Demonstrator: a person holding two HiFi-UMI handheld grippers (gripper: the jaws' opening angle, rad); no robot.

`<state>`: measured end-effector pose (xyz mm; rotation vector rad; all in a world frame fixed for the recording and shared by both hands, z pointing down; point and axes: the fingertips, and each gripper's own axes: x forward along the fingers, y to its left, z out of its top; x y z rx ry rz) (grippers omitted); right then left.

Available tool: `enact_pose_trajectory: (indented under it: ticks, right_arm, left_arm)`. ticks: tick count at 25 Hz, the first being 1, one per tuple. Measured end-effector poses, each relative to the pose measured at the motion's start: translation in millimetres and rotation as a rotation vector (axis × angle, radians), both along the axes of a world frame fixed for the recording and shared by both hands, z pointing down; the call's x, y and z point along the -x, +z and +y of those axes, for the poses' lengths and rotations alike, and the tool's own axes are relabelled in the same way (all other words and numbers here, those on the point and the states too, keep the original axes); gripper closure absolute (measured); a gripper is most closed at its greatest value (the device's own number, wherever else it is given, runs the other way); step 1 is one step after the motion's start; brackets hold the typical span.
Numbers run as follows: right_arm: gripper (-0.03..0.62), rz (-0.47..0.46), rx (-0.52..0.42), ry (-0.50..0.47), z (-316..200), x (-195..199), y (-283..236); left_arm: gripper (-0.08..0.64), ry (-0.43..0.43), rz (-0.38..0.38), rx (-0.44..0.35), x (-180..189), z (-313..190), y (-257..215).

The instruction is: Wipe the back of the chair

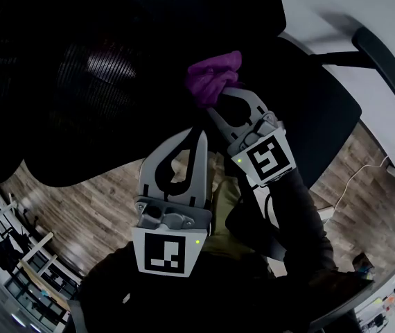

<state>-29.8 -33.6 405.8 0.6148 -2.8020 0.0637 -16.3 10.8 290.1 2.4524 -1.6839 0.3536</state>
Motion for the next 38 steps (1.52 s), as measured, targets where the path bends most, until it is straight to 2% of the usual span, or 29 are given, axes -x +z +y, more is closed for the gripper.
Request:
enact_pose_trajectory:
  ticks: [13, 20, 38]
  right_arm:
    - [0.548, 0.005, 0.0, 0.103, -28.4, -11.2, -0.3]
    - [0.548, -0.034, 0.059, 0.228, -54.7, -26.5, -0.5]
    - [0.548, -0.035, 0.051, 0.33, -113.4, -54.1, 3.7]
  left_arm:
    - [0.551, 0.056, 0.012, 0.013, -0.3, -11.5, 2.7]
    - [0.551, 0.085, 0.015, 0.028, -3.6, -13.9, 3.1]
    - [0.551, 0.142, 0.022, 0.058, -17.5, -41.0, 15.3]
